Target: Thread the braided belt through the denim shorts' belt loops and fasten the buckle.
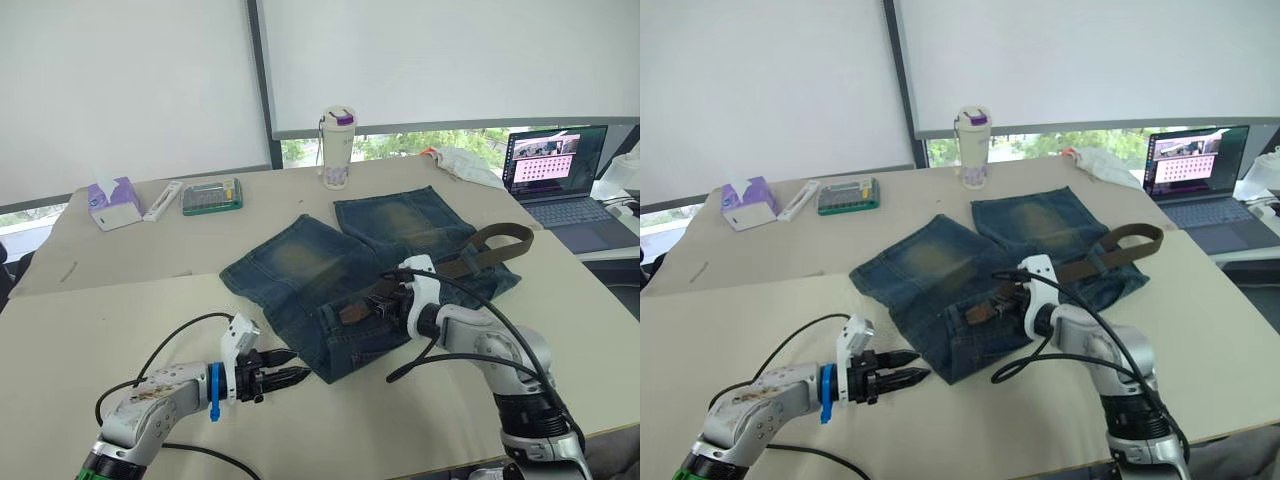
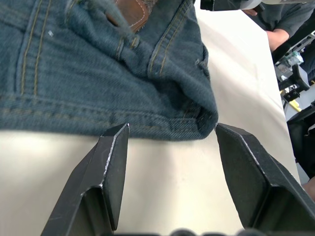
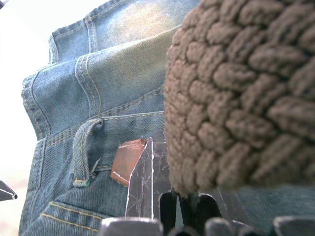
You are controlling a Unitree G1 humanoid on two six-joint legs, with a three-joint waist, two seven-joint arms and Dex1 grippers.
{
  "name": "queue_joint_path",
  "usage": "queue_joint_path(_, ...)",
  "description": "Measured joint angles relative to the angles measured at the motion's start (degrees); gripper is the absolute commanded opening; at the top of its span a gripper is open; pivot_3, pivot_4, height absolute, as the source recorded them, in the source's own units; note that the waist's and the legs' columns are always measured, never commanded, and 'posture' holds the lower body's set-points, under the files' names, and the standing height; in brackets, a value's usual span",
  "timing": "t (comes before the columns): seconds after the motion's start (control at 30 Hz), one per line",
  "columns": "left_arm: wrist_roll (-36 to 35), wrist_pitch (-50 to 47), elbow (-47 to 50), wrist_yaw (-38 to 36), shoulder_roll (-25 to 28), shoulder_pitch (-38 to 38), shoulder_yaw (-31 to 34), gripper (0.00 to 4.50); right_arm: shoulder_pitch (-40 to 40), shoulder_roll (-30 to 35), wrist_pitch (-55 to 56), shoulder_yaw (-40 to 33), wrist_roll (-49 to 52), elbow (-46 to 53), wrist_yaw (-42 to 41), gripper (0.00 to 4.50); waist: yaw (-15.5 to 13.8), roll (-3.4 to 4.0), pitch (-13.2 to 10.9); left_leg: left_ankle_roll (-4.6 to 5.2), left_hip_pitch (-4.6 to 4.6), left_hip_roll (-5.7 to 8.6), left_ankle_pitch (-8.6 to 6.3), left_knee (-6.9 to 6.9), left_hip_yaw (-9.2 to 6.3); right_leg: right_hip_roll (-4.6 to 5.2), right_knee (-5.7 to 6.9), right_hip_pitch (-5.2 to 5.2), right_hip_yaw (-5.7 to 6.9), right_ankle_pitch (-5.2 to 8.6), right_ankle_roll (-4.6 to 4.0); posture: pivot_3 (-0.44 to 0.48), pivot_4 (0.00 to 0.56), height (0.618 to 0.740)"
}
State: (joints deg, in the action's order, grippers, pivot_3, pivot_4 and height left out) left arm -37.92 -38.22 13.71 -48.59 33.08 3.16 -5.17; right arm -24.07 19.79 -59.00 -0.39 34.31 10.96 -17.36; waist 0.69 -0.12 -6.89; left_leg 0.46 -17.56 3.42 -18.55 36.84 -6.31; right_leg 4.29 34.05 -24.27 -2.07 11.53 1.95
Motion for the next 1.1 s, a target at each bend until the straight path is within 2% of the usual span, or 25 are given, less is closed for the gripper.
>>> queue_joint_path(0.3,-0.1,-0.6,-0.2,2.1,-2.2,0.7,1.0,2.94,-0.2,-3.8,-0.4,1.5,-0.5,0.0,-0.9,0.0,0.1,0.04,0.0,0.0,0.0,-0.03,0.0,-0.01,-0.02,-0.02,0.02,-0.03,0.0,0.0,0.0,0.0,0.15,0.74)
queue_joint_path(0.57,-3.2,-7.3,-1.4,7.9,-6.5,3.3,5.7,2.94,0.0,-12.8,-0.7,3.1,-0.3,-3.3,-1.0,0.0,0.1,0.07,0.0,0.0,0.01,0.02,0.0,0.0,-0.05,0.02,0.03,-0.06,0.0,-0.01,0.0,0.0,0.15,0.74)
queue_joint_path(0.73,-6.7,-12.8,-2.5,13.2,-9.5,5.5,9.7,2.94,-0.1,-16.7,-1.5,-2.0,4.1,-4.1,-1.2,0.0,0.2,0.08,0.0,-0.01,0.01,0.0,0.0,0.0,-0.09,-0.01,0.04,-0.07,0.01,-0.01,-0.01,0.0,0.15,0.74)
queue_joint_path(1.1,-15.4,-22.1,-2.5,23.1,-14.3,9.5,17.5,2.94,-0.6,-17.7,-6.4,-8.0,13.2,-1.4,-0.4,0.0,0.2,0.09,0.0,-0.02,0.02,0.02,0.0,0.0,-0.09,0.0,0.05,-0.07,0.01,-0.02,-0.01,0.0,0.15,0.74)
